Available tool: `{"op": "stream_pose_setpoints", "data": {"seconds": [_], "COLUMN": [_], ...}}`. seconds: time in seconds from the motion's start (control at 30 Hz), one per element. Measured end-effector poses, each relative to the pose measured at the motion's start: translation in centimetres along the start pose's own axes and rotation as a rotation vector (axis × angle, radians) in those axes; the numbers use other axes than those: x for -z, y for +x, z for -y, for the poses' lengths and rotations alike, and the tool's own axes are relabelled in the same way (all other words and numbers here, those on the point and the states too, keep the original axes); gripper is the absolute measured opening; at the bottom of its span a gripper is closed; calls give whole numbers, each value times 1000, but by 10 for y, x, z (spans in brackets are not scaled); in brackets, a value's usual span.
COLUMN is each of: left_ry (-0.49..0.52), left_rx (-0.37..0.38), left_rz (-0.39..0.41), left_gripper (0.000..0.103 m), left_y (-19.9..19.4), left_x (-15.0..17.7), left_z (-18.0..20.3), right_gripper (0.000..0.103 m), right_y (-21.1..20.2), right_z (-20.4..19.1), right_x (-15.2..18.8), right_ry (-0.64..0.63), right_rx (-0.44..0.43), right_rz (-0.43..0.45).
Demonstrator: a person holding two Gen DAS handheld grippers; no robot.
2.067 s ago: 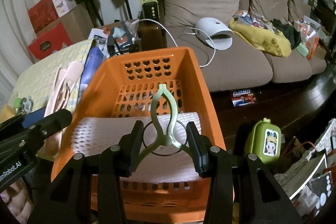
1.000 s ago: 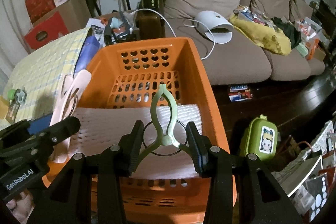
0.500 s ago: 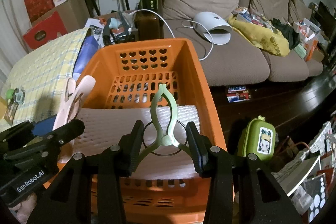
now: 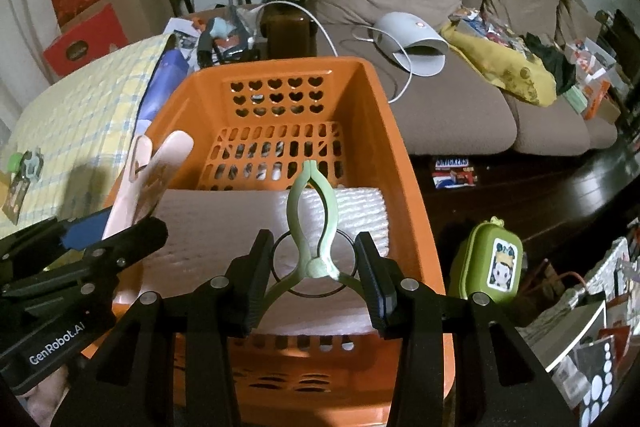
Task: Organize objects
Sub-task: 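Lower both held items further into the basket onto the white foam sleeve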
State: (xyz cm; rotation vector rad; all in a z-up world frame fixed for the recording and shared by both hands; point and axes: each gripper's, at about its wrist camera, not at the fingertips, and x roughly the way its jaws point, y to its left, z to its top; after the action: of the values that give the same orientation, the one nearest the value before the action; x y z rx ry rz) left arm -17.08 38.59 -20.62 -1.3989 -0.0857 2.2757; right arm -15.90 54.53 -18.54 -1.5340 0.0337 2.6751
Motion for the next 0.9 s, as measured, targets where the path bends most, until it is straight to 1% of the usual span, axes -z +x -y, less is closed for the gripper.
{"op": "stream_pose_setpoints", "data": {"seconds": [0.17, 0.4, 0.5, 0.63, 0.9], "left_ry": [-21, -29, -14, -11, 1], "left_rx": [24, 22, 13, 5, 13], "left_rz": [-23, -32, -46, -43, -54], "left_gripper": [38, 38, 38, 38, 38], "left_y": [3, 5, 8, 9, 10], "left_x": [1, 1, 3, 6, 8], "left_z": [-3, -5, -3, -2, 2], "right_gripper": [43, 43, 43, 43, 43], "right_y": [3, 6, 6, 7, 10], "right_z": [-1, -4, -5, -5, -8], "right_x": [1, 0, 0, 0, 1], "right_ry": [-4, -14, -19, -20, -30], "right_rx": [-3, -4, -7, -8, -8], "right_rz": [-15, -25, -27, -29, -43]}}
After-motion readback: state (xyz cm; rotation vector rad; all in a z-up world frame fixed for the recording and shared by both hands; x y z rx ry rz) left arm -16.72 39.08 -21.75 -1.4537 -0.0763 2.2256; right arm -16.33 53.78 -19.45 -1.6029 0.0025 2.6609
